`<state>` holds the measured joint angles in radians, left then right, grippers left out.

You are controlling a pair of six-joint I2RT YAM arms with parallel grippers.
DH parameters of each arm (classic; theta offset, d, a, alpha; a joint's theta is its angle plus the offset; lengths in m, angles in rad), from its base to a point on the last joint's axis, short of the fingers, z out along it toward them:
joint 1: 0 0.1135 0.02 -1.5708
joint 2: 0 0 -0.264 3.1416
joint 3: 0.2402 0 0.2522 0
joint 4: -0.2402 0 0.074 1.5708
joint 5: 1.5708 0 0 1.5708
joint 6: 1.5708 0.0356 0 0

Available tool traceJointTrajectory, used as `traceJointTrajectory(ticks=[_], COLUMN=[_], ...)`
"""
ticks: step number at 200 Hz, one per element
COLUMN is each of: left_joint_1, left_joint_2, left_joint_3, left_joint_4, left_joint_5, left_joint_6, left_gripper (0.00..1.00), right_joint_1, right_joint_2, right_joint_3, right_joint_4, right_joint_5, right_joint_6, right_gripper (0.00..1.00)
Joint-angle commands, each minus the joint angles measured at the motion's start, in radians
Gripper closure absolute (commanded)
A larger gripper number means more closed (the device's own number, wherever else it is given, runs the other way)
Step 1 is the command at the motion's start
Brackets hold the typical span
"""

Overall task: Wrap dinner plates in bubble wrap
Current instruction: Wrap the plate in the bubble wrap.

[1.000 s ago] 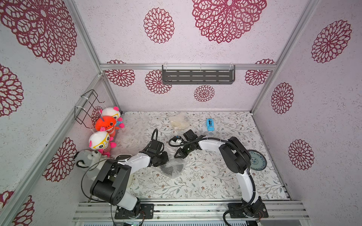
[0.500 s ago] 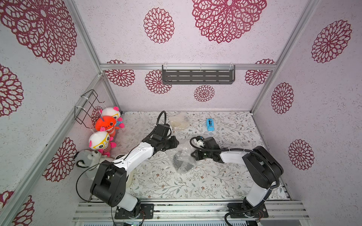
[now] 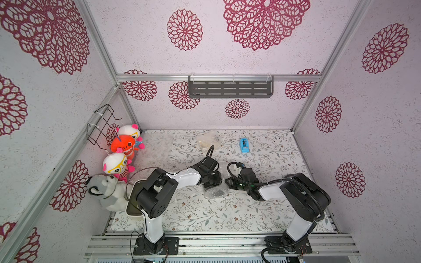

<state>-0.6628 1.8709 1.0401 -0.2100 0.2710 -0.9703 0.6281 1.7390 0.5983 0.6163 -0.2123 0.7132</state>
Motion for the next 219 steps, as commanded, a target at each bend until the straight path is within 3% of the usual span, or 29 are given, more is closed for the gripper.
traceJointTrajectory(ticks=[1,18,43,71,89,120,148,182,201,219], left_joint_1=[0.009,0.018,0.017,0.019,0.021,0.027,0.026,0.039,0.06,0.096], left_joint_2=[-0.009,0.013,0.045,0.036,0.039,0.064,0.064,0.002,-0.072,-0.127], left_joint_3=[-0.071,-0.092,-0.083,-0.084,-0.093,-0.103,-0.123,-0.2,-0.271,-0.325], left_joint_4=[-0.036,-0.013,0.004,-0.008,-0.008,0.003,0.022,0.144,0.274,0.39], left_joint_5=[-0.09,-0.073,-0.049,-0.069,-0.075,-0.061,-0.066,-0.064,-0.042,0.002], left_joint_6=[-0.058,-0.052,-0.049,-0.049,-0.064,-0.088,-0.111,-0.127,-0.126,-0.125], left_gripper=[1.0,1.0,1.0,1.0,1.0,1.0,1.0,1.0,0.86,0.8], right_joint_1=[-0.034,-0.066,-0.096,-0.095,-0.075,0.025,0.118,0.184,0.203,0.205], right_joint_2=[-0.035,-0.011,0.052,0.086,0.04,-0.01,0.004,0.055,0.083,0.083], right_joint_3=[0.01,0.041,0.148,0.275,0.291,0.35,0.337,0.273,0.265,0.257], right_joint_4=[0.065,0.079,0.031,-0.126,-0.215,-0.483,-0.577,-0.552,-0.563,-0.55], right_joint_5=[-0.014,-0.105,-0.182,-0.228,-0.202,-0.128,-0.026,0.092,0.15,0.155], right_joint_6=[-0.041,-0.091,-0.196,-0.385,-0.568,-1.052,-1.41,-1.575,-1.62,-1.628], right_gripper=[0.6,0.52,0.52,0.87,1.0,1.0,1.0,1.0,1.0,1.0])
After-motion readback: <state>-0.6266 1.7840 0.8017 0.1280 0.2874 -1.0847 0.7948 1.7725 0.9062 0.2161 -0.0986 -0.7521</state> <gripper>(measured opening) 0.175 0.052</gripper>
